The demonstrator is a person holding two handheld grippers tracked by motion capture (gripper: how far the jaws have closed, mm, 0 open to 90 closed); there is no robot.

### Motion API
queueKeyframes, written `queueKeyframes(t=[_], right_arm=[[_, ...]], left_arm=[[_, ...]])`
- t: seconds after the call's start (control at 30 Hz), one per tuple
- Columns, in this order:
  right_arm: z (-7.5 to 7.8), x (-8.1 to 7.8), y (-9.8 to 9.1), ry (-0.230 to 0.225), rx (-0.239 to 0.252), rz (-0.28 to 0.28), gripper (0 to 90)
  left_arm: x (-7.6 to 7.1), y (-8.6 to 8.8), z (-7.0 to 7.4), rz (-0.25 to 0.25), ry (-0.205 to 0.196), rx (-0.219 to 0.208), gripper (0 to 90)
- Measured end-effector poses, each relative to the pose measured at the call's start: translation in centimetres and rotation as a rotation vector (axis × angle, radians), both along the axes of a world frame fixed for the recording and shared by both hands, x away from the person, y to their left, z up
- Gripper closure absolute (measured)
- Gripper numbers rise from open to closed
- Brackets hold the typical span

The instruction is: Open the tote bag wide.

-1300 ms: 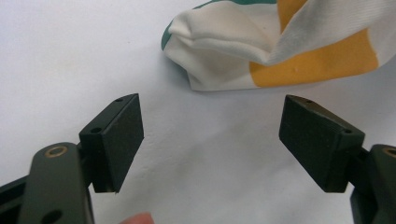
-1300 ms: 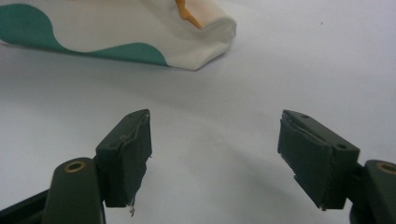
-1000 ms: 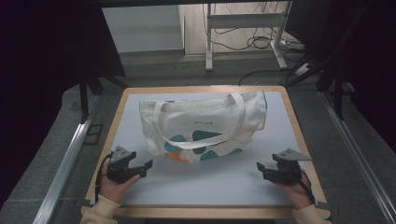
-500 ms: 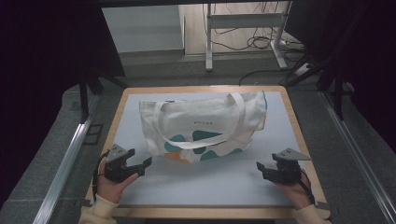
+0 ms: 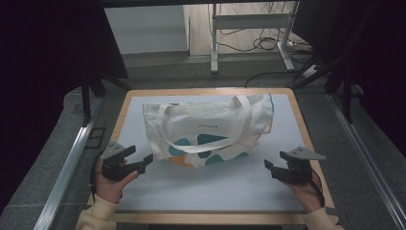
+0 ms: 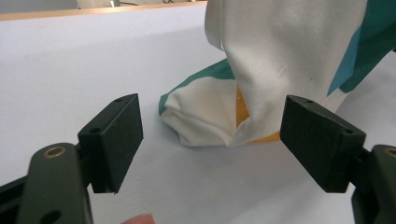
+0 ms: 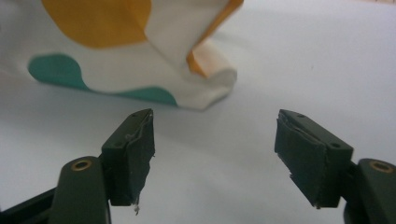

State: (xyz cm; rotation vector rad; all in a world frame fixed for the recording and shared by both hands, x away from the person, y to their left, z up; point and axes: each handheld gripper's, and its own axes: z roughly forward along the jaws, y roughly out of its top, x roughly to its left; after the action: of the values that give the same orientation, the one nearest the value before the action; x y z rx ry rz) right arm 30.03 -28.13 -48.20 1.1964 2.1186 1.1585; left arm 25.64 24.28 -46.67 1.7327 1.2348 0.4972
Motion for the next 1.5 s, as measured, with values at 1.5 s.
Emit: queueKeyframes(t=[1.5], right_arm=[[8.7, 7.6, 1.8, -0.077, 0.072, 0.092, 33.0]], left_arm=[[5.0, -1.6, 4.2, -0.122, 0.019, -0.021, 42.9]])
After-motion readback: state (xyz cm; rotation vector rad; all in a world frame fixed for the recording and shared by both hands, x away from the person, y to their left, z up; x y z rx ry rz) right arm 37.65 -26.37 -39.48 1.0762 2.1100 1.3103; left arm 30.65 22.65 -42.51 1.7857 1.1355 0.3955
